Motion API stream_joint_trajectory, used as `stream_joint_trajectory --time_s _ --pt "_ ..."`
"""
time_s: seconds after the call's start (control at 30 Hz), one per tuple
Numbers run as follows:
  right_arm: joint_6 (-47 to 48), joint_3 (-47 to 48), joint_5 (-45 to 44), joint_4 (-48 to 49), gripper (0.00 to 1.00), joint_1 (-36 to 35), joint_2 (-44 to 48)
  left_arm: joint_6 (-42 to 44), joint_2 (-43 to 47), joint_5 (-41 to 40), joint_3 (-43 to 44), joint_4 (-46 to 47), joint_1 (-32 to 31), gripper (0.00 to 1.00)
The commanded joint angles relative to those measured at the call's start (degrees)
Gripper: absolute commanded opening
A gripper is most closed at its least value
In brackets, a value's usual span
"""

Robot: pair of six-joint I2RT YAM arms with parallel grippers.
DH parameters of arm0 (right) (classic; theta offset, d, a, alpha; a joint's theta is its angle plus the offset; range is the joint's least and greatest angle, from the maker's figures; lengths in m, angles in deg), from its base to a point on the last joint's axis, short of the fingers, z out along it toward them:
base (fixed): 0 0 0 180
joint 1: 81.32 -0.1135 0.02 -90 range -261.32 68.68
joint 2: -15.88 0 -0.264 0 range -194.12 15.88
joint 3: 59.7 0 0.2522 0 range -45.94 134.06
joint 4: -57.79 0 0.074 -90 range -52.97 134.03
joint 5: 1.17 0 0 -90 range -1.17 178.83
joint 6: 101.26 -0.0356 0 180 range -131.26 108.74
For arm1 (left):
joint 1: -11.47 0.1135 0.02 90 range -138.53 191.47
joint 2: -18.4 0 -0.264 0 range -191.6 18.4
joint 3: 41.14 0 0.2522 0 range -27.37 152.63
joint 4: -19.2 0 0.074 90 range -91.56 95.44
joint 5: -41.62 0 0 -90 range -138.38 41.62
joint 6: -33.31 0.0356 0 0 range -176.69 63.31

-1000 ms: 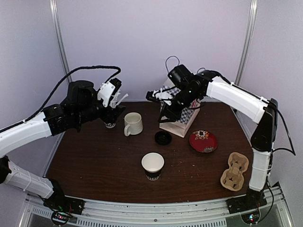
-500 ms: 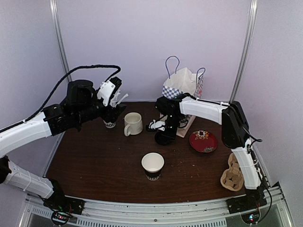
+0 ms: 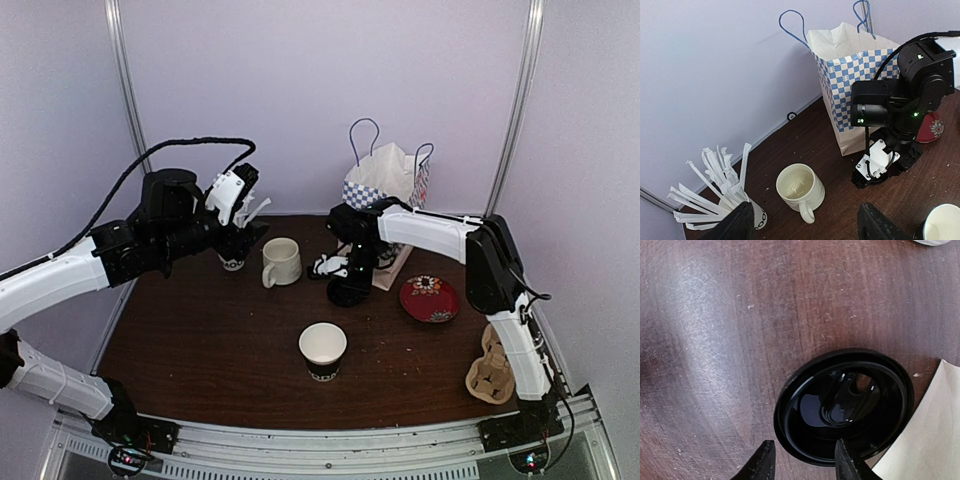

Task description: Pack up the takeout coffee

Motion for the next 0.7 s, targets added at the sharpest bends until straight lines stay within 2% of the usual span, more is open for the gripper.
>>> stream_joint_trajectory --time_s 0.0,0.27,0.53,0.67 --pt "2.89 1.27 2.79 -1.83 0.43 -0.34 -0.94 0.08 0.34 0.98 0.19 1.87 0.05 0.73" --pt "2.94 3.03 0.71 -1.89 0.4 -0.85 -3.45 0.12 0.62 1.27 0.17 1.7 0.07 0.73" --pt "2.81 2.66 -2.23 -0.85 0.32 -1.4 -4.63 0.05 0.63 1.51 0.32 1.62 0.05 0.73" --pt "2.16 2.4 -3.22 -0.23 0.24 -1.71 -4.56 0.14 0.48 1.52 0.23 1.62 0.05 0.73"
